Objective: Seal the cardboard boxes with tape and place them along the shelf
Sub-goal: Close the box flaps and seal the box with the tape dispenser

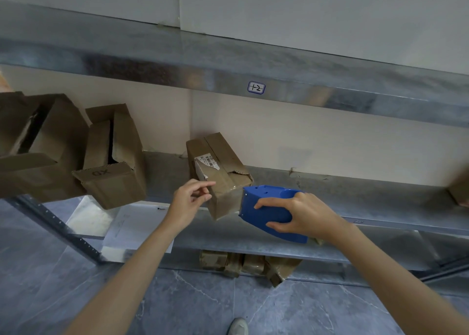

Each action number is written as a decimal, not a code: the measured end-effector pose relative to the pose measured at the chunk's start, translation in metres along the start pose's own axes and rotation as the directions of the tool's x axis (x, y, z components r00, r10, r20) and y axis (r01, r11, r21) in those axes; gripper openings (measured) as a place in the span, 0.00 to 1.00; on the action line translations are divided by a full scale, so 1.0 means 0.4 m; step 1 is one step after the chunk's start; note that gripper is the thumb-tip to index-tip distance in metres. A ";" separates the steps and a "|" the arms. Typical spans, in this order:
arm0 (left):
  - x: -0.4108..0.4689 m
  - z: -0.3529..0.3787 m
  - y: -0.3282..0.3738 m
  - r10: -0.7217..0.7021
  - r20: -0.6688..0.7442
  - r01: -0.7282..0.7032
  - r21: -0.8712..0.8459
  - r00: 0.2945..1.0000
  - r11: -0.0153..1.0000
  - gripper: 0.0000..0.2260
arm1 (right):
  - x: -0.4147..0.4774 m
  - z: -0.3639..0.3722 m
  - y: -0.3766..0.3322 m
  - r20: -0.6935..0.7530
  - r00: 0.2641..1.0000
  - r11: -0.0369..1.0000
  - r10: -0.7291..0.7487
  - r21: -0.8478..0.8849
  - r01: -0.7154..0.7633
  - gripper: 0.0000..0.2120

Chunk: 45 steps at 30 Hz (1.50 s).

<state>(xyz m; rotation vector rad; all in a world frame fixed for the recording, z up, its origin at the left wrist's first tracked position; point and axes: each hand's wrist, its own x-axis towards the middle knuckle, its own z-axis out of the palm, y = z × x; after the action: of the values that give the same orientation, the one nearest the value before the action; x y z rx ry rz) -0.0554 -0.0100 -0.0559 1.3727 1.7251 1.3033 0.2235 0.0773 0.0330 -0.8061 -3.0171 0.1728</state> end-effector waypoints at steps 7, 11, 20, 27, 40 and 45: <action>0.004 0.035 -0.026 0.092 -0.128 -0.079 0.109 0.988 0.991 0.17 | 0.010 0.013 0.016 0.026 1.000 1.000 0.005 -0.019 -0.005 0.20; 0.000 0.043 -0.041 0.188 -0.149 -0.142 0.275 0.971 0.951 0.15 | 0.010 0.020 0.026 0.026 1.000 1.000 -0.001 -0.030 0.002 0.20; 0.025 0.064 -0.044 0.228 -0.176 -0.171 0.290 0.958 0.942 0.07 | 0.016 0.029 0.037 0.037 0.999 0.999 0.003 -0.032 -0.002 0.22; 0.024 0.120 -0.058 0.258 -0.339 -0.162 0.288 0.905 0.944 0.08 | 0.015 0.031 0.034 0.017 1.000 1.000 0.000 -0.010 0.000 0.21; 0.029 0.096 -0.060 0.274 -0.310 -0.124 0.426 0.910 0.896 0.13 | 0.030 0.042 0.048 0.029 1.000 1.000 0.008 0.014 -0.009 0.21; 0.041 0.103 -0.048 0.275 -0.396 -0.089 0.427 0.876 0.900 0.09 | 0.036 0.042 0.056 0.032 0.999 1.000 0.002 0.020 -0.003 0.21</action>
<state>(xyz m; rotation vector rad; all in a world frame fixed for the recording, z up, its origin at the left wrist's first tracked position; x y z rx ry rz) -0.0319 0.0192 -0.0864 1.5814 2.3226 1.5242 0.2216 0.1019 0.0134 -0.8134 -3.0391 0.2184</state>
